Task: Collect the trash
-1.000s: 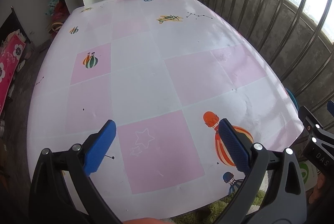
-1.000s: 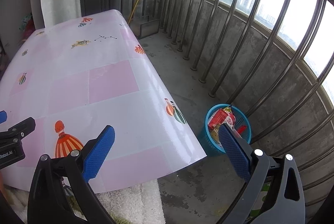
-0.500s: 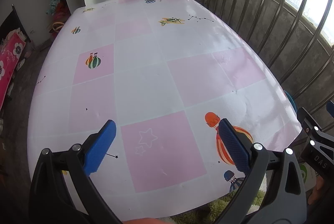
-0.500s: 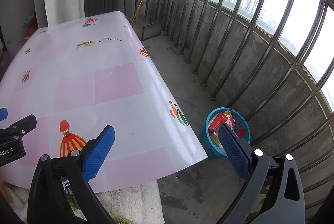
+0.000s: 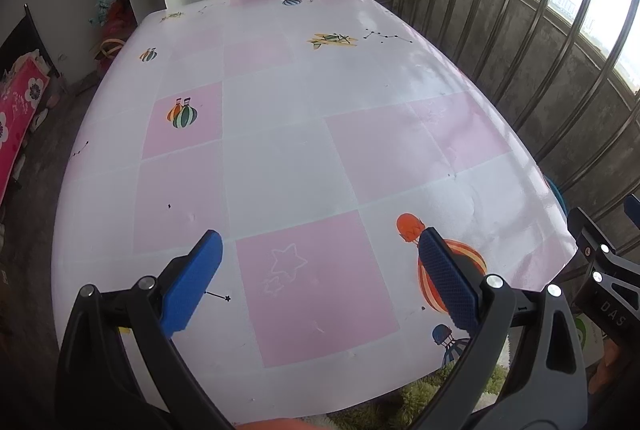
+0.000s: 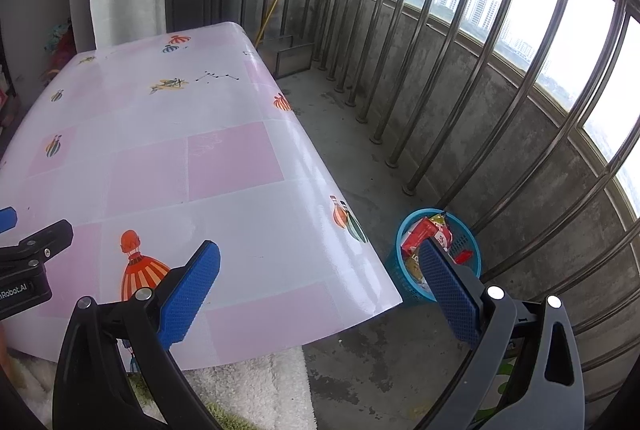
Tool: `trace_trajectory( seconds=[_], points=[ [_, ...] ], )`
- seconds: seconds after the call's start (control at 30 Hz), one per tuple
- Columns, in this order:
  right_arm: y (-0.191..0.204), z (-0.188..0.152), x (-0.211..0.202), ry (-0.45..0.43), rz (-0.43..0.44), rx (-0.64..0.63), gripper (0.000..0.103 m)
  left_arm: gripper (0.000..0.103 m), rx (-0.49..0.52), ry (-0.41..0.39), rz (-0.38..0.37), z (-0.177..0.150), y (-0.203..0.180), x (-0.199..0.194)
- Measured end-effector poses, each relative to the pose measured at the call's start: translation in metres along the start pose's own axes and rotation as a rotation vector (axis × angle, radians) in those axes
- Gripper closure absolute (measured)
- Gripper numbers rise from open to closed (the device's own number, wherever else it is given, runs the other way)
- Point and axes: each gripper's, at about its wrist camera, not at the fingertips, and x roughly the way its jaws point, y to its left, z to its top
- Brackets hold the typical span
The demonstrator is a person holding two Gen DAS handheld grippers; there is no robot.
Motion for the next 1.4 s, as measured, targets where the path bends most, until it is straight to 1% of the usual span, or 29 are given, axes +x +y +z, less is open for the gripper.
trace_trajectory(
  seconds=[1.0, 1.4],
  points=[
    [0.0016, -0.002, 0.0052, 0.008, 0.015, 0.001, 0.006, 0.009, 0.002, 0.017, 0.007, -0.0017, -0.0029, 0.0041],
    [-0.0071, -0.0035, 0.0079, 0.008, 0.026, 0.019, 0.006, 0.009, 0.019, 0.017, 0.013, -0.0022, -0.0067, 0.0035]
  ],
)
